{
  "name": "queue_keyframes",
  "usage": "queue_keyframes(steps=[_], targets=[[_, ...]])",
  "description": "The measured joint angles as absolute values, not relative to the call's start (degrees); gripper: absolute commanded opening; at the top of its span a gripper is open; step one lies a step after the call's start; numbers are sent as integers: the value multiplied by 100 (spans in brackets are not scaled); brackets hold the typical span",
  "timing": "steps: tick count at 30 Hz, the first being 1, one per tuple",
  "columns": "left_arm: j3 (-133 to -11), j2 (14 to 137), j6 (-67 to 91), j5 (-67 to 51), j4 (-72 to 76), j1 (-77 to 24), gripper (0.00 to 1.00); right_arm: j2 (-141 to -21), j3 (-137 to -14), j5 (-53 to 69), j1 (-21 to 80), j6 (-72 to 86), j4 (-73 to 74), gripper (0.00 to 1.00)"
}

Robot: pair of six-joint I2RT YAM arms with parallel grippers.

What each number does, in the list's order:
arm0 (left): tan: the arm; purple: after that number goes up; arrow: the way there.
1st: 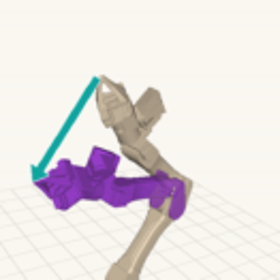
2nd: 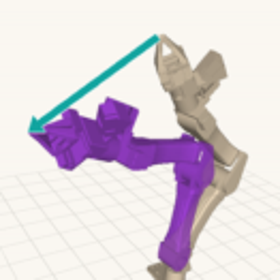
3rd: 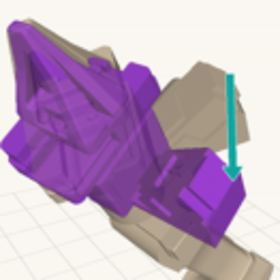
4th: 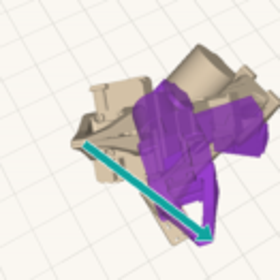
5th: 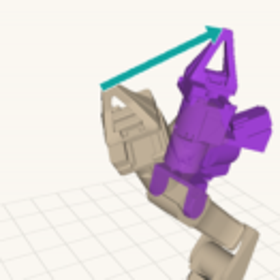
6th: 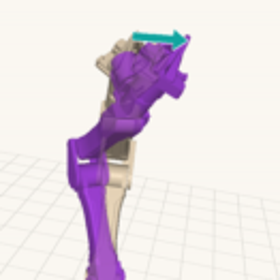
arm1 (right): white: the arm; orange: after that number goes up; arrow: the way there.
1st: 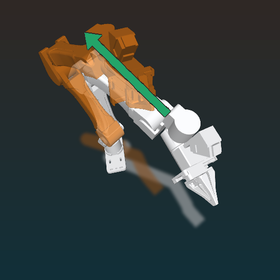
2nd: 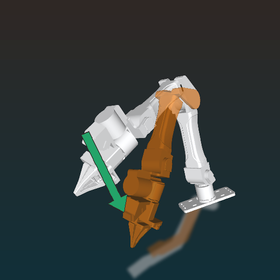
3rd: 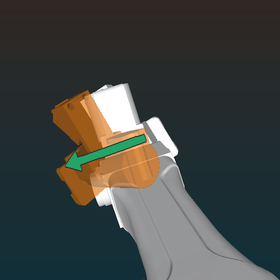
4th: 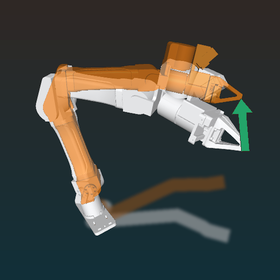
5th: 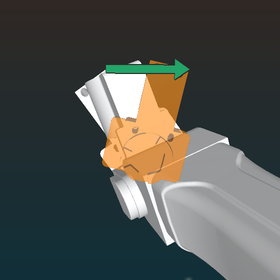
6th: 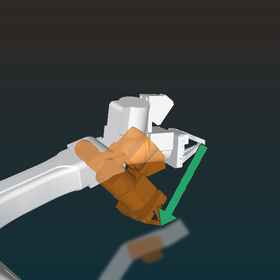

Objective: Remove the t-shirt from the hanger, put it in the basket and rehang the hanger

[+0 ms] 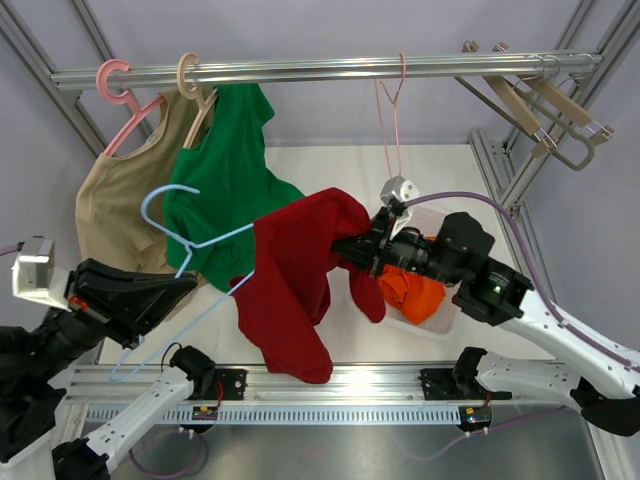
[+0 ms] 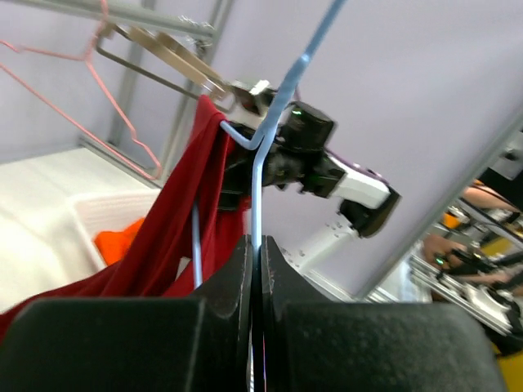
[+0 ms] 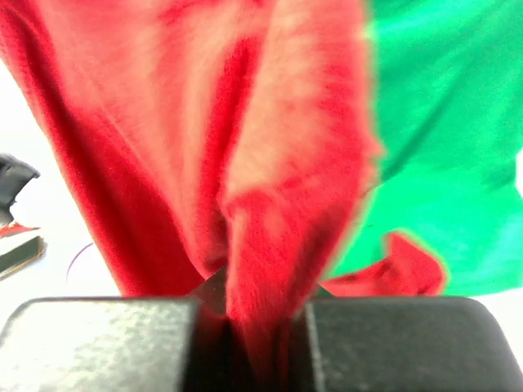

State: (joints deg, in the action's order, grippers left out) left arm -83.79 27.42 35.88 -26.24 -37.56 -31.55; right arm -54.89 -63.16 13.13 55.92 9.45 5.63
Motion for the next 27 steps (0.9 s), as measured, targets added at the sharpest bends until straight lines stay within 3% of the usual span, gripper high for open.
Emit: queue_keyframes(steps=[2, 12, 27], targets=[[-8569, 2742, 3420, -2416, -3889, -3155, 0, -5312, -6532, 1000, 5592, 882, 803, 0], [-9314, 2703, 2639, -1422, -4451, -3155, 0, -4904, -7929, -108, 5599, 742, 1916, 0], [-8954, 2808, 2477, -1002, -4434, -3155, 0, -6989, -13854, -1855, 5610, 75, 4436, 0]])
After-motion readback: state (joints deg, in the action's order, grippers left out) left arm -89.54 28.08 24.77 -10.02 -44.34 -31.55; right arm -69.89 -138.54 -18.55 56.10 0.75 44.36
